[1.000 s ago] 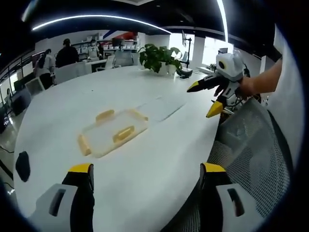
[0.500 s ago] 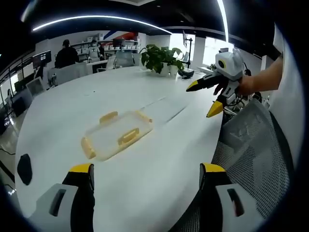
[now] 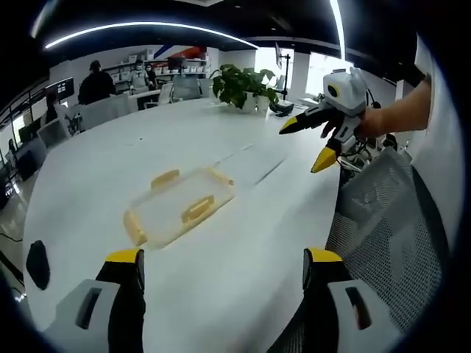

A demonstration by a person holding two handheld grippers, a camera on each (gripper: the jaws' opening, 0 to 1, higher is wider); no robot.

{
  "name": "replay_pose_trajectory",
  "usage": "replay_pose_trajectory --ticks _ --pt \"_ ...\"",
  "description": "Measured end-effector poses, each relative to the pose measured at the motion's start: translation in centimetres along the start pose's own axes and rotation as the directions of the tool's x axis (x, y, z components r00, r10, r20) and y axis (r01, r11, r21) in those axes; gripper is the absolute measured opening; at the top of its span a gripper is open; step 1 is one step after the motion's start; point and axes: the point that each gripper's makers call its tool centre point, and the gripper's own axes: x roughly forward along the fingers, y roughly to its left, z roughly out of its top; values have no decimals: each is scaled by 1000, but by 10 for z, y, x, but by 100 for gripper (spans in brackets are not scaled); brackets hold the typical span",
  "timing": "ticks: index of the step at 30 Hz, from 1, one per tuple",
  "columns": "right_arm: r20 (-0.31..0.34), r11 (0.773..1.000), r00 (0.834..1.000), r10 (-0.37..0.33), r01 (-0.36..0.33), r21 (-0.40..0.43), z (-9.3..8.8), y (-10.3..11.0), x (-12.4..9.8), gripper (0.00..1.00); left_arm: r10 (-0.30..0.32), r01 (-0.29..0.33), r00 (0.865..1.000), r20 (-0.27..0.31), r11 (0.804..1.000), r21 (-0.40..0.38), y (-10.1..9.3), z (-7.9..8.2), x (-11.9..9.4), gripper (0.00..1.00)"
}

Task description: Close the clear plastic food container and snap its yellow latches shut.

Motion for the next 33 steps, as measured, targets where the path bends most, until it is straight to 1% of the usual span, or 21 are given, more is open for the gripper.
replay_pose_trajectory --ticks 7,12,29,33 --pt "-2 1000 1000 8 -8 -6 4 -3 4 73 -7 7 1000 -11 1000 28 4 2 2 89" --pt "-5 1000 1000 15 -15 -16 6 -3 8 72 -9 9 1000 -17 999 37 10 1 4 88" --pt "-23 998 999 45 -46 -48 13 -8 22 68 -18 21 999 -38 998 67 24 8 11 86" --pt "-31 996 998 53 -55 -65 14 -8 25 68 -19 23 999 -51 997 79 28 6 13 85"
